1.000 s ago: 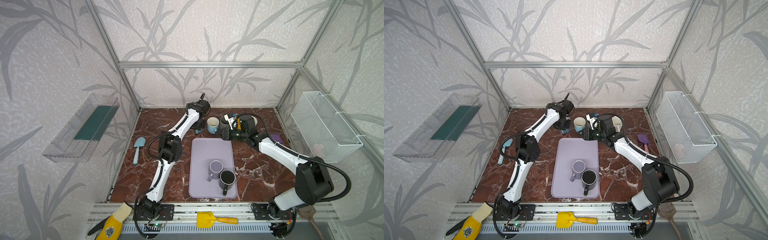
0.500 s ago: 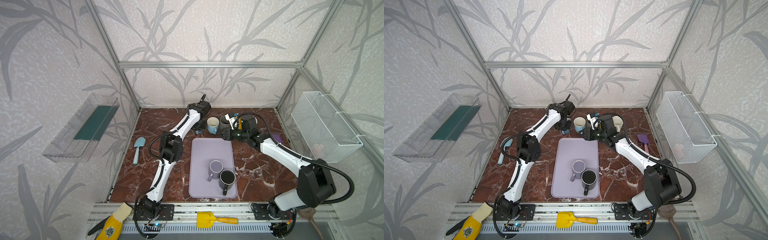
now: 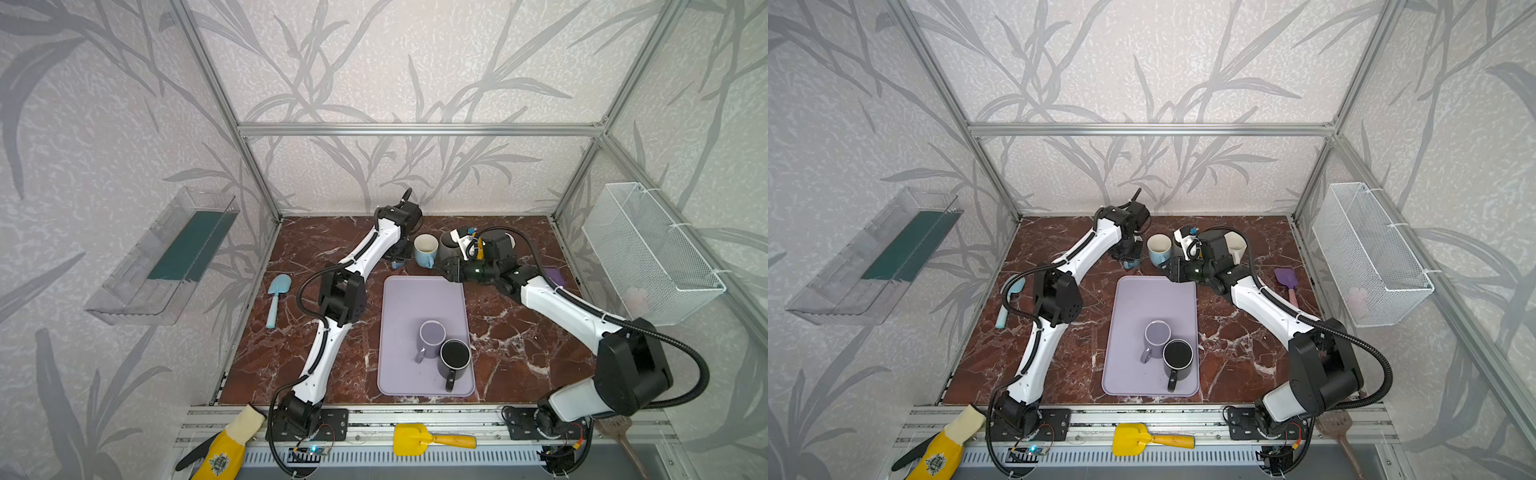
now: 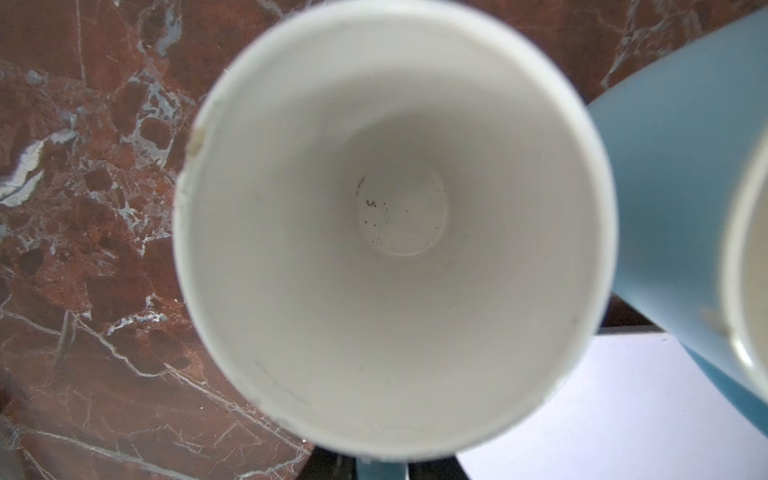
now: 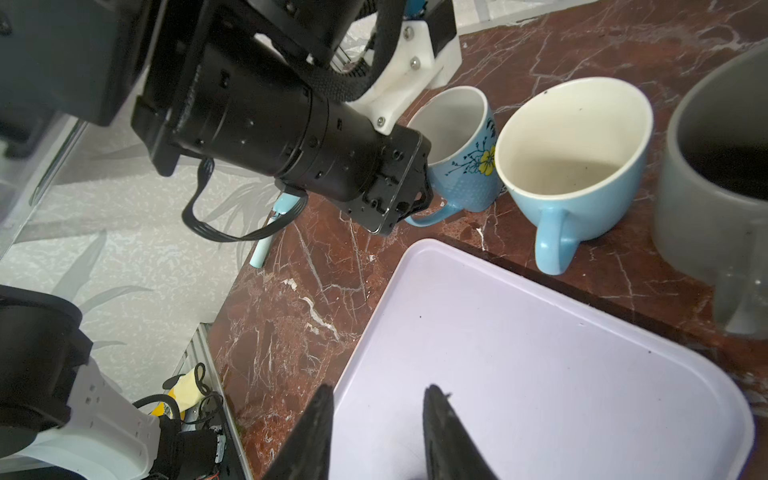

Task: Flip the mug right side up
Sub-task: 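Lower the floral mug upright beside the light blue mug with the left gripper, then open the left gripper and lift it off the floral mug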

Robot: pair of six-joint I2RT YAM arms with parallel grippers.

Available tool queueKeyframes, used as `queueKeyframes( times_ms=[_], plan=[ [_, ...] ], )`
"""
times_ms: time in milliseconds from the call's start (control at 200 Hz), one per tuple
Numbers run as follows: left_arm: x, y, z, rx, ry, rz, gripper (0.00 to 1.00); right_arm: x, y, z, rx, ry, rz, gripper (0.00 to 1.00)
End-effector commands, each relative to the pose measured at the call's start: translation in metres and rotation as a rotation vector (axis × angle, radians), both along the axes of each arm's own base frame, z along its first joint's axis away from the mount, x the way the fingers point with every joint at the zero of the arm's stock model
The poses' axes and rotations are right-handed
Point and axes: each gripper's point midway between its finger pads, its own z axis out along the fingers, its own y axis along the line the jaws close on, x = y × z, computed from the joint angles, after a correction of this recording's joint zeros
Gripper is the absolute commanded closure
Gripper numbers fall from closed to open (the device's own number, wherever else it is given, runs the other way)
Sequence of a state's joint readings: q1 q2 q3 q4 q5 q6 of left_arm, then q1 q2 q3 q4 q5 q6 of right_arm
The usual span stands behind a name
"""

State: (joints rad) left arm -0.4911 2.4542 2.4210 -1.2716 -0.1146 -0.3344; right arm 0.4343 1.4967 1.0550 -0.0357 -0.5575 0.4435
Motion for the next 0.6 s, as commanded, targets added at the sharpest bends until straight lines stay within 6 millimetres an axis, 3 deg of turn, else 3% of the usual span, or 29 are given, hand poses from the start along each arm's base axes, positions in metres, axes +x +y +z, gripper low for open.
queueKeyframes(
  times_ms=[0,195,365,595],
  plan=[
    [-0.001,0.0,0.009,0.015,-0.011,-0.003,0.76,-0.003,-0.003,0.018,0.006,-0.042,0.001,0.63],
    [-0.001,-0.002,0.011,0.01,-0.016,-0.01,0.69,-0.001,-0.003,0.02,0.004,-0.046,-0.001,0.63],
    [0.0,-0.002,0.016,0.004,-0.025,-0.016,0.53,0.0,-0.003,0.021,0.001,-0.048,-0.003,0.63],
    [0.0,-0.002,0.03,-0.008,-0.051,-0.023,0.42,0.002,-0.002,0.02,-0.005,-0.044,-0.003,0.63]
  ],
)
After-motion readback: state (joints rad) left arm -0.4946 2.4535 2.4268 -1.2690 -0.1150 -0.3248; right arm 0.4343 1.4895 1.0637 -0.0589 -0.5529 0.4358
